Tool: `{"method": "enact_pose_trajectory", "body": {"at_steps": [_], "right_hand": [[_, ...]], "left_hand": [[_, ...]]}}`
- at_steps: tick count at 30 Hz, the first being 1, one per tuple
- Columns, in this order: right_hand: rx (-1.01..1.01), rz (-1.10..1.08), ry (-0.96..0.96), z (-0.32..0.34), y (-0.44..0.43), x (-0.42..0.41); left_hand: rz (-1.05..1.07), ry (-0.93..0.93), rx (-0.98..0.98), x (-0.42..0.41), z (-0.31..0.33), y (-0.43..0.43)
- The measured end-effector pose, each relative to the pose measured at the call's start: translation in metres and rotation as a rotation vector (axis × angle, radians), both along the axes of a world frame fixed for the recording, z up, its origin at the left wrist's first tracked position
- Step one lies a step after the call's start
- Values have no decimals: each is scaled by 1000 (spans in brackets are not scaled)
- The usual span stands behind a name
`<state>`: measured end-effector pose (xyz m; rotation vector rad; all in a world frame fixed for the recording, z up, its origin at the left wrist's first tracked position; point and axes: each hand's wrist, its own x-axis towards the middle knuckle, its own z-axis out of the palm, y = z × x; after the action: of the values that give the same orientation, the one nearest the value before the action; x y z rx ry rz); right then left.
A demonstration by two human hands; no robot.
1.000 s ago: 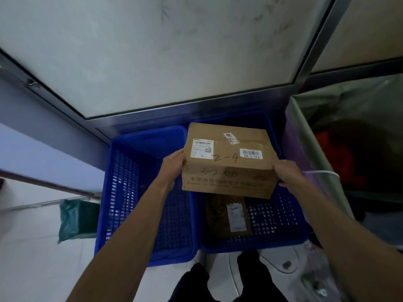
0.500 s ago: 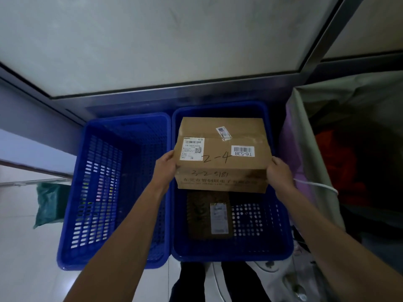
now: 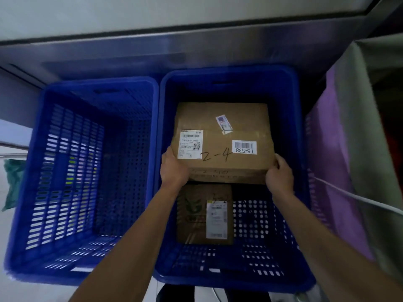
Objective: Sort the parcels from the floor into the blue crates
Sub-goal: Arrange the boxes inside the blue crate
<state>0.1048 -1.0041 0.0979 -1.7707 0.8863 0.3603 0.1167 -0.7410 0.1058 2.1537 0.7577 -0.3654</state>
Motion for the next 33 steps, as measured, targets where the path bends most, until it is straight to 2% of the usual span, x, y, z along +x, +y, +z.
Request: {"method": "enact_pose_trajectory", "body": {"at_steps": [5, 10, 13, 20, 23, 27, 29, 33], "right_hand": [[11, 60, 21, -33, -4, 12], [-47, 115, -50, -29, -14, 27], [-55, 89, -85, -35, -13, 28], [45, 32, 96, -63, -6, 2], [43, 96, 179, -68, -4, -1], [20, 335, 366, -76, -5, -9], [18, 373, 384, -72, -5, -10], [36, 377, 397, -51, 0, -10]], "left_hand": [[-55, -4, 59, -8, -48, -7], [-6, -40, 72, -1, -52, -9], [-66, -45, 92, -10, -59, -6], [-236, 207, 138, -17, -82, -10], [-312, 366, 203, -12, -87, -7], [-484, 612, 289, -17, -93, -16], [-517, 686, 280, -20, -90, -22], [-544, 722, 219, -27, -74, -29]]}}
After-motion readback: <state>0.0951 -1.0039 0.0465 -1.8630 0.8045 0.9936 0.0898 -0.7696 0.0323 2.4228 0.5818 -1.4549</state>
